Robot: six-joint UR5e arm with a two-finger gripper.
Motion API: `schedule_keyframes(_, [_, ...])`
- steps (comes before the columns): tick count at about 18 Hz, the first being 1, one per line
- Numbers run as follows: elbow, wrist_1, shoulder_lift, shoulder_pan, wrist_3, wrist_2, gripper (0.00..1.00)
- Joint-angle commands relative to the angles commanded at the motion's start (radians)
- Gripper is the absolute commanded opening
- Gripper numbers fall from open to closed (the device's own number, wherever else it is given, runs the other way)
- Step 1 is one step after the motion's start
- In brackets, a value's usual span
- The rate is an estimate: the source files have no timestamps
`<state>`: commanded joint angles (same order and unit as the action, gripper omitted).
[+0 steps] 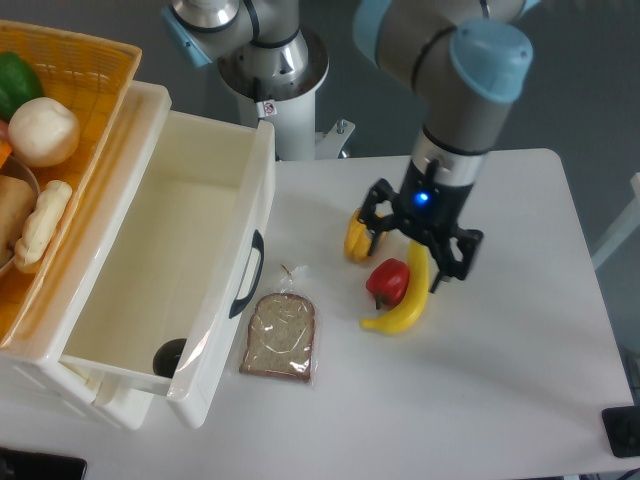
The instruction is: Place the mangosteen in the upper white drawer
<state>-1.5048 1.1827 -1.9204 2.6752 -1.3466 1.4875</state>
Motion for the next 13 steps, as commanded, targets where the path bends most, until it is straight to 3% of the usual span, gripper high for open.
schedule_keyframes(5, [0.020, 0.000, -0.077, 0.020, -0.072, 0.019, 1.00])
schedule_keyframes(13, [0.028, -0.002, -0.115, 0.020, -0.118, 0.019, 1.00])
